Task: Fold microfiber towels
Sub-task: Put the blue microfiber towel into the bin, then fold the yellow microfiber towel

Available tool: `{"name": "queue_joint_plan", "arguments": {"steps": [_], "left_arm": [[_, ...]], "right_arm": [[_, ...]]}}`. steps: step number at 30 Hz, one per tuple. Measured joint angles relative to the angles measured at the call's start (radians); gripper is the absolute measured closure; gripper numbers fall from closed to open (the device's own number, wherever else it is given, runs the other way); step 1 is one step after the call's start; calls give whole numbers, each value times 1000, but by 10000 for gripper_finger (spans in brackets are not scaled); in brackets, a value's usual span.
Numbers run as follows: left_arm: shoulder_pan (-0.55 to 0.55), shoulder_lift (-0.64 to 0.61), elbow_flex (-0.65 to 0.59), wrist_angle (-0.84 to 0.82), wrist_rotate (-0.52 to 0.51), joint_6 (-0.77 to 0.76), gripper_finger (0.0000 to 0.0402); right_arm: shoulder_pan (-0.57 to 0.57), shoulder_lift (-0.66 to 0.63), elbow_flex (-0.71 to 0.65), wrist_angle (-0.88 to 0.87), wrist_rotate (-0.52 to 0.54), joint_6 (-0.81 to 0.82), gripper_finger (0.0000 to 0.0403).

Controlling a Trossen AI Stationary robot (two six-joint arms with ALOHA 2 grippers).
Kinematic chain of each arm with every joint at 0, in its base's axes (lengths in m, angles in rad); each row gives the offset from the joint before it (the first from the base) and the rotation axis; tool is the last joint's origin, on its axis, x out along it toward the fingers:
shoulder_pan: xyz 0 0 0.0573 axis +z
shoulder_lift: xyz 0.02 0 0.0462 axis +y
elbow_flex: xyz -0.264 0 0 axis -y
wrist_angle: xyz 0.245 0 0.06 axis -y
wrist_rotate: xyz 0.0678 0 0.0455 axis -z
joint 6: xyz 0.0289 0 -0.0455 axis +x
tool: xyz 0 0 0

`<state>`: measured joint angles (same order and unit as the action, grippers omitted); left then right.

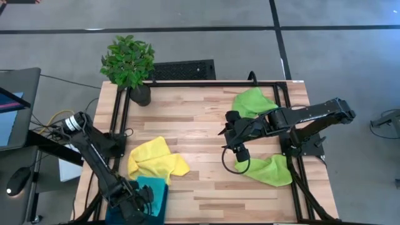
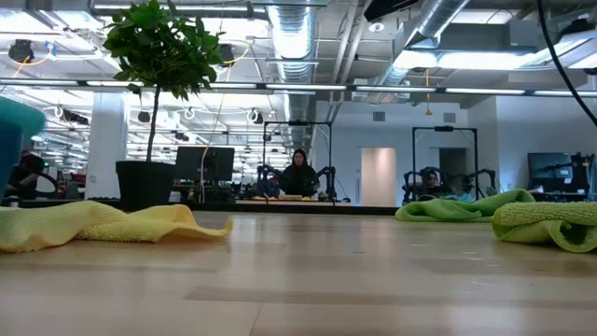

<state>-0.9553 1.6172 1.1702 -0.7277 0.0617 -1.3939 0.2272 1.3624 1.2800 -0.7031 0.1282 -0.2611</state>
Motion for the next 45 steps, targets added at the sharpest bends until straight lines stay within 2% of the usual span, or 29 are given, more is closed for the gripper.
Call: {"name": "queue_joint_plan", "arguments": {"steps": [10, 19, 24, 30, 36, 38, 42, 45], "left_arm": [[-1, 71, -1, 17, 29, -14, 400], [2, 88, -1, 18, -16, -43, 369], [6, 88, -1, 19, -41, -49, 343], [7, 88, -1, 16, -40, -86, 291], [7, 88, -1, 16, 103, -108, 257], [7, 85, -1, 16, 115, -135, 253], [7, 64, -1, 20, 72, -130, 253], [7, 24, -1, 18, 2, -106, 253]], "right_arm": [[0, 0, 0, 0, 1, 0, 143], [0, 0, 0, 0, 1, 0, 143], [0, 0, 0, 0, 1, 0, 143], [0, 0, 0, 0, 2, 0, 143], [0, 0, 0, 0, 2, -8, 143], [-1, 0, 0, 0, 2, -8, 143], [-1, 0, 0, 6, 2, -9, 143], [-1, 0, -3, 46, 0, -29, 143]]}}
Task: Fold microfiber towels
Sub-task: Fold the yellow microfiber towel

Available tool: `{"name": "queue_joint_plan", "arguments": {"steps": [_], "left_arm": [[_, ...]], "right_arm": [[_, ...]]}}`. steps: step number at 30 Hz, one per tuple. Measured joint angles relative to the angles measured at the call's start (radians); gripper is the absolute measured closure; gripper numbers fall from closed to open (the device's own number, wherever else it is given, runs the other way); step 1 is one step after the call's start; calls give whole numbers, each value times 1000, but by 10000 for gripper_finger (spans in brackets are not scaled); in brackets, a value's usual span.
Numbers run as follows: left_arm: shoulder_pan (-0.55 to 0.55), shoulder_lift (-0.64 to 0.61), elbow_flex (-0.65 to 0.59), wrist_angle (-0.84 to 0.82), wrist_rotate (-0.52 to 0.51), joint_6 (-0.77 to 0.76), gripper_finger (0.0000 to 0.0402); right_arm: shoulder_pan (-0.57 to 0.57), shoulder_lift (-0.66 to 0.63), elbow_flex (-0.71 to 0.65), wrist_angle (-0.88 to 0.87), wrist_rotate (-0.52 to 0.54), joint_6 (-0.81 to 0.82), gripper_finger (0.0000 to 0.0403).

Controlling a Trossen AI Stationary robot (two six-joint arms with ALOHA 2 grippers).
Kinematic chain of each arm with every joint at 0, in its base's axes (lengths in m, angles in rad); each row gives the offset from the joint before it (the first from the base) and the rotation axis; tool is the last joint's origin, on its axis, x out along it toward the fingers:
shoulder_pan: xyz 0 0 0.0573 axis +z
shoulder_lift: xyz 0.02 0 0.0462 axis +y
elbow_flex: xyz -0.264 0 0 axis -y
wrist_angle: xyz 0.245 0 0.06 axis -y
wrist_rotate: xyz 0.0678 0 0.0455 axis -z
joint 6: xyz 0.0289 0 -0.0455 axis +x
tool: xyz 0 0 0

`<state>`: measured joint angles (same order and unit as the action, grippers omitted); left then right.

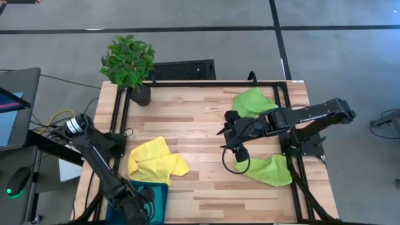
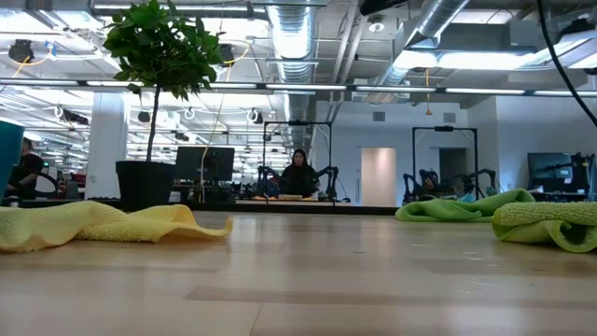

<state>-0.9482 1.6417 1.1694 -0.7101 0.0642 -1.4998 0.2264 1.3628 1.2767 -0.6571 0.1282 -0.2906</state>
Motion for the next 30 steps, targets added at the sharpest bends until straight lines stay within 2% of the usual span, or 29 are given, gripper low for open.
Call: {"name": "queue_joint_plan", "arguments": {"steps": [4, 7, 9, 16, 21, 27, 30], "left_arm": [[-1, -76, 0, -66, -180, 14, 254], [0, -126, 0, -121, -286, 4, 254], [1, -150, 0, -145, -330, 2, 254], [9, -173, 0, -170, -381, 41, 254], [11, -169, 0, -188, -383, 37, 254], [13, -169, 0, -197, -391, 30, 254], [19, -169, 0, -200, -392, 30, 254]], "right_arm": [[-14, 39, -30, 103, -30, -55, 143], [-50, 96, -40, 202, -132, -59, 143], [-73, 143, -54, 203, -178, -59, 143], [-75, 377, -49, 340, -183, -277, 143], [-55, 482, -48, 470, -190, -339, 143], [-41, 578, -47, 636, -348, -390, 143], [-34, 621, -47, 714, -368, -397, 143]]}}
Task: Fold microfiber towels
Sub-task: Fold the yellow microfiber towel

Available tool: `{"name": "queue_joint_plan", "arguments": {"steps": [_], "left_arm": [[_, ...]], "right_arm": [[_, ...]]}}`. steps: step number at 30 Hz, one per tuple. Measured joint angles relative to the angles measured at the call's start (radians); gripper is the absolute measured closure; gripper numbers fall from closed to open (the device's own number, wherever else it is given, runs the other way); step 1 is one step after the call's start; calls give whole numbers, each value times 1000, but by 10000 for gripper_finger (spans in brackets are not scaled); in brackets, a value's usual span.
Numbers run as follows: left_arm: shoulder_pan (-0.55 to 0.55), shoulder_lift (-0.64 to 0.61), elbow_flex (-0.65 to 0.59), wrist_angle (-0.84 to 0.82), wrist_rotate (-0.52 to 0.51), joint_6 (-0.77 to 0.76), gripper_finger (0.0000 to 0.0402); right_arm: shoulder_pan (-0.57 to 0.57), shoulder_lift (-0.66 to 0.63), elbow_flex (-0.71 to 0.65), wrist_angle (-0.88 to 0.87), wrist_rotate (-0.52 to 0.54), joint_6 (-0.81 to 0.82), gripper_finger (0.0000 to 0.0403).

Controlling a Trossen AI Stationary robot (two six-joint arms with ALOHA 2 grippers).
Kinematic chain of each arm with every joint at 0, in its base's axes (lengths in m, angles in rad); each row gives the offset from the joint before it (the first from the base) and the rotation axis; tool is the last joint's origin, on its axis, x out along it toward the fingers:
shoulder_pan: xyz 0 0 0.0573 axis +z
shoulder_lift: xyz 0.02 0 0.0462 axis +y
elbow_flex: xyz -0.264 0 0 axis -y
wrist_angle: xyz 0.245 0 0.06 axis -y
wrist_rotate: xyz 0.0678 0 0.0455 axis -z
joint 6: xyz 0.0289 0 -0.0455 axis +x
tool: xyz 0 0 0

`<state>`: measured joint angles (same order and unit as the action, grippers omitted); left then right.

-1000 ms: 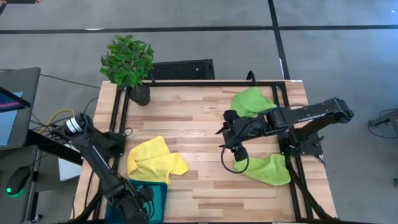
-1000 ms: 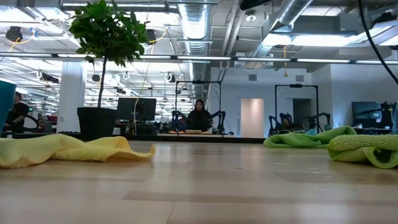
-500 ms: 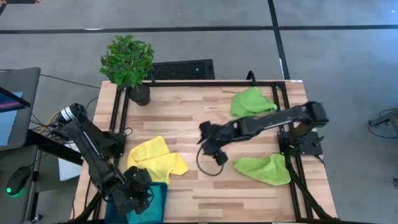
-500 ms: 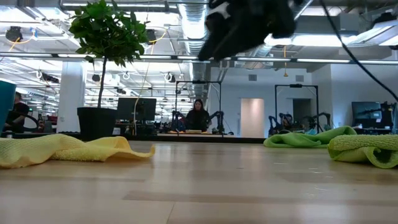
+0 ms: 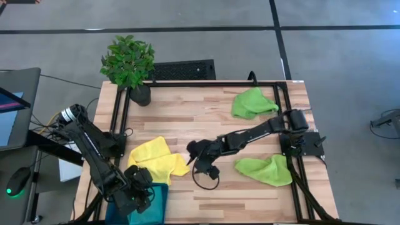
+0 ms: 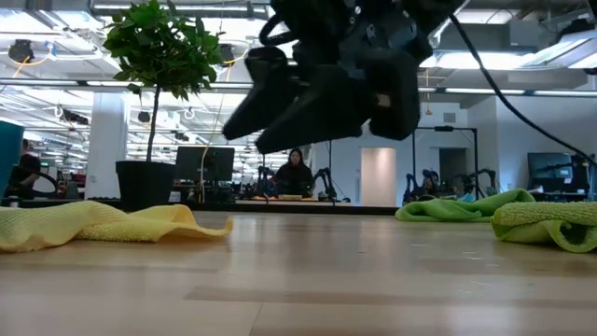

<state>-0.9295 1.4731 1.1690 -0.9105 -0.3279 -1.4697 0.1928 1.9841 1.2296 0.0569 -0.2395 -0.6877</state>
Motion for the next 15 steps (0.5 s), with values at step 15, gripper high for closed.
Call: {"name": "queue_joint_plan", "arguments": {"steps": [15], "left_arm": [[30, 0, 0, -82, -62, 10, 254]], "right_arm": [[-28, 133, 0, 185, -148, -28, 143]]}}
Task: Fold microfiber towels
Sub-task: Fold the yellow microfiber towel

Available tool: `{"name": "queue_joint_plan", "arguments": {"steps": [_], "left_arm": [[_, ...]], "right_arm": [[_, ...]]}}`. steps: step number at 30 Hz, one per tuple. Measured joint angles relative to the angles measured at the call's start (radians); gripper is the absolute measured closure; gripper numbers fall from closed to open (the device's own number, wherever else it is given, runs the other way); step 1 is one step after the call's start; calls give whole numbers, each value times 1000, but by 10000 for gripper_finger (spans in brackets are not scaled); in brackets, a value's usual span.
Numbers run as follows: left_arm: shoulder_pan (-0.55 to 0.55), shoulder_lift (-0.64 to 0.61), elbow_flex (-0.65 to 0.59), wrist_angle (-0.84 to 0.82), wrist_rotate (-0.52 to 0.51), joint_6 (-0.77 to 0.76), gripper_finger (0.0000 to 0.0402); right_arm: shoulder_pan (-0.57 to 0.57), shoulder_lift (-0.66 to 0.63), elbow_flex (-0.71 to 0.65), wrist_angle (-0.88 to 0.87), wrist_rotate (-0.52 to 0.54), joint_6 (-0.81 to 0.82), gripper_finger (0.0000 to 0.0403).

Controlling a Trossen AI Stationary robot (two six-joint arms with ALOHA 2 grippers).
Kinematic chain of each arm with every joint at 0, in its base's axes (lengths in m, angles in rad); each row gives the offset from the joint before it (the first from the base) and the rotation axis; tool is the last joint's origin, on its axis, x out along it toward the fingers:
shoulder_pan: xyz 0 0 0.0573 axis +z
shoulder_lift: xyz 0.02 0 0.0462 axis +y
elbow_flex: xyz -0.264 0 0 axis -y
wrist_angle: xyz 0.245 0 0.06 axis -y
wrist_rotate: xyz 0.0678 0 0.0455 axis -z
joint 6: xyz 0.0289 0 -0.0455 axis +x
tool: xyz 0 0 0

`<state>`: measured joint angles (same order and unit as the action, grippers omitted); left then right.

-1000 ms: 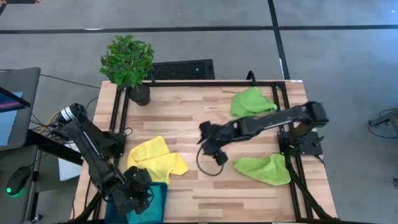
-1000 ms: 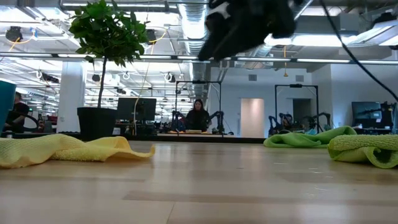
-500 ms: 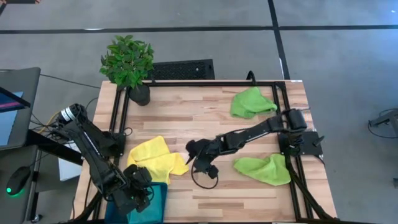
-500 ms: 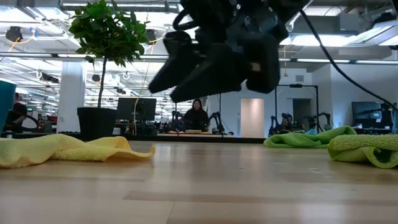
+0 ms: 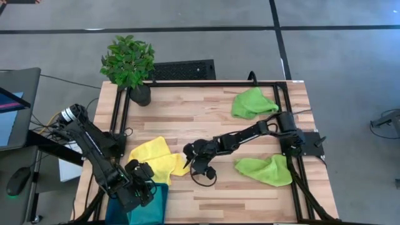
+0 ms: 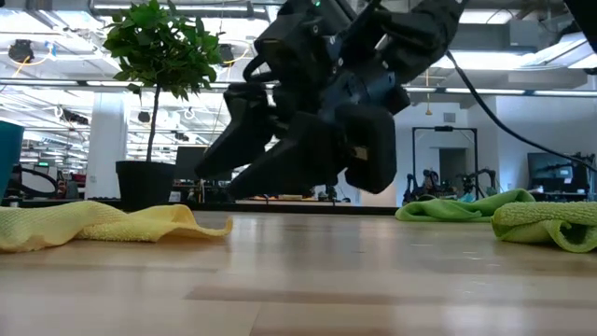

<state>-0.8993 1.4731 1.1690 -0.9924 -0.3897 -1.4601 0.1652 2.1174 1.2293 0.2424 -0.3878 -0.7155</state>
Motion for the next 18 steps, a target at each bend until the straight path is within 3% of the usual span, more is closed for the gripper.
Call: {"name": "queue_joint_plan", "arguments": {"steps": [10, 18], "left_arm": [[0, 0, 0, -5, 0, 8, 254], [0, 0, 0, -4, 1, 8, 254]], "right_arm": [[-13, 2, 0, -1, -8, -1, 143], [-18, 77, 16, 11, -7, 16, 143]]}}
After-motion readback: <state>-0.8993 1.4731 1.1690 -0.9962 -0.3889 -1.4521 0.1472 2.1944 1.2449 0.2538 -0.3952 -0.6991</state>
